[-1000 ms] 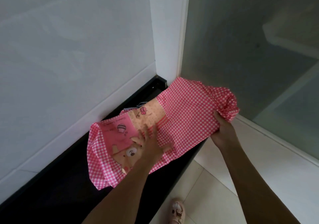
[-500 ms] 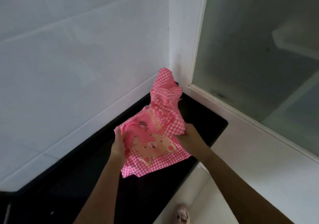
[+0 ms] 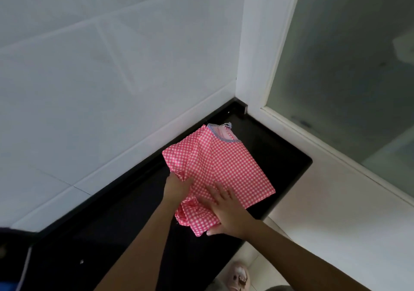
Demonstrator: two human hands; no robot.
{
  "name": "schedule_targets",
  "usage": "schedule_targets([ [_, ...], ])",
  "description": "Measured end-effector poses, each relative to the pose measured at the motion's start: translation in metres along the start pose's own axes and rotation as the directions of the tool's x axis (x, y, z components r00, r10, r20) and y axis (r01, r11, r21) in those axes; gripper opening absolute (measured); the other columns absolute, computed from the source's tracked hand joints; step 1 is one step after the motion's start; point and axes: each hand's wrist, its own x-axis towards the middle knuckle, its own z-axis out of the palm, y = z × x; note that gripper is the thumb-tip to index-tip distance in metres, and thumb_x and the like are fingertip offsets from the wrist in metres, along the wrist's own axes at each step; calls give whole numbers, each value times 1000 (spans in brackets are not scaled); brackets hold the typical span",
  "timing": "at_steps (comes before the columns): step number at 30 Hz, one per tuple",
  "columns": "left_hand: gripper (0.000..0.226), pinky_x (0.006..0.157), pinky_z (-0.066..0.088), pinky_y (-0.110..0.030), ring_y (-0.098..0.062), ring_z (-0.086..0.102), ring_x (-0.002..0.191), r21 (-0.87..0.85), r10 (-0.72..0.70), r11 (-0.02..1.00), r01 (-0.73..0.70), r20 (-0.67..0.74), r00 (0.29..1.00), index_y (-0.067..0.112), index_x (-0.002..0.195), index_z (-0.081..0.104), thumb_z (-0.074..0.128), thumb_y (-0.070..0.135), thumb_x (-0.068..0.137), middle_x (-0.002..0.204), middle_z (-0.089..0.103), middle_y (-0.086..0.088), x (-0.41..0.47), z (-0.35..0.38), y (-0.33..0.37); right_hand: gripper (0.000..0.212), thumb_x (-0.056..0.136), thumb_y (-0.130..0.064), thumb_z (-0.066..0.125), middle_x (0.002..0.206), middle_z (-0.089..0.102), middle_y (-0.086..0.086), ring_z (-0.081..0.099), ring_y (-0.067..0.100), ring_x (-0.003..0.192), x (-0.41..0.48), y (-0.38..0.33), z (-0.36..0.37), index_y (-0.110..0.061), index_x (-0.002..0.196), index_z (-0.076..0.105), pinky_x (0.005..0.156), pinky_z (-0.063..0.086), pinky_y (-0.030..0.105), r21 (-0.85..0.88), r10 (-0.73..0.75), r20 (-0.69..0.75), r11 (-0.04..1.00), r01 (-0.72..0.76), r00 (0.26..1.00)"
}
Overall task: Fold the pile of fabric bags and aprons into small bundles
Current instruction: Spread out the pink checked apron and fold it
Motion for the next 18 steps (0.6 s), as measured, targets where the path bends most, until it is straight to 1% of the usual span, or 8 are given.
schedule_targets([
  [2, 70, 83, 45, -34, -32, 55, 116, 71, -84, 994, 85, -15, 996, 1, 140, 31, 67, 29, 87, 132, 51, -14, 2, 3, 5, 115, 75, -62, 63, 152, -33, -1, -28, 29, 140, -2, 11, -3, -48, 136, -33, 113, -12, 59, 12, 19, -59, 1000, -18, 998],
  [4, 73, 76, 46, -31, -31, 58, 107, 93, -157, 983, 158, -16, 987, -3, 136, 32, 69, 34, 85, 125, 53, -14, 4, 8, 9, 117, 72, -56, 68, 157, -19, 5, -17, 30, 144, -6, 11, -8, -35, 148, -19, 113, -1, 59, -41, -72, -213, 997, 65, 974],
  [7, 73, 76, 50, -32, -28, 59, 102, 62, -232, 971, 233, -17, 972, -4, 132, 39, 71, 39, 81, 121, 55, -15, 9, 16, 11, 117, 67, -64, 64, 158, 1, 18, 3, 34, 145, -15, 3, -7, -23, 153, -4, 111, 7, 57, -142, -203, -253, 975, 171, 946],
  [11, 71, 86, 48, -34, -34, 53, 113, -83, -277, 957, 278, 29, 960, -6, 136, 31, 71, 23, 84, 131, 46, -17, 13, 22, 12, 132, 58, -79, 61, 152, 28, 19, 33, 35, 138, -17, 16, 12, -12, 153, -3, 103, 40, 53, -2, 83, -205, 996, -86, 975],
  [13, 65, 86, 52, -38, -31, 56, 104, 25, -208, 978, 208, 43, 977, -3, 139, 29, 63, 20, 89, 133, 44, -20, 9, 21, 14, 111, 71, -75, 42, 144, 45, 11, 52, 28, 126, -15, 19, 14, -15, 152, -4, 99, 48, 48, -13, 156, -173, 987, -161, 972],
  [15, 88, 92, 50, -44, -35, 52, 114, 252, -85, 964, 87, -17, 996, 4, 147, 5, 65, 22, 86, 140, 33, -24, 5, 13, 19, 88, 79, -59, 29, 135, 57, 5, 57, 24, 120, -12, 24, 11, -23, 153, -1, 102, 44, 47, 17, 165, -150, 986, -164, 975],
  [17, 105, 110, 28, -51, -41, 22, 140, 544, 185, 828, -135, -37, 982, 13, 150, -14, 67, 28, 85, 156, 6, -19, -5, 0, 34, 72, 81, -51, 32, 136, 55, 3, 46, 22, 127, -14, 32, -2, -30, 149, 22, 102, 39, 48, 85, 118, -77, 990, -111, 990],
  [18, 100, 115, 13, -51, -38, 4, 145, 656, 353, 695, -295, 46, 935, 17, 151, -13, 63, 30, 88, 159, -6, -14, -9, -7, 42, 68, 83, -51, 35, 141, 50, 4, 37, 21, 132, -18, 38, -10, -24, 145, 32, 107, 32, 49, 207, 82, -89, 976, -62, 993],
])
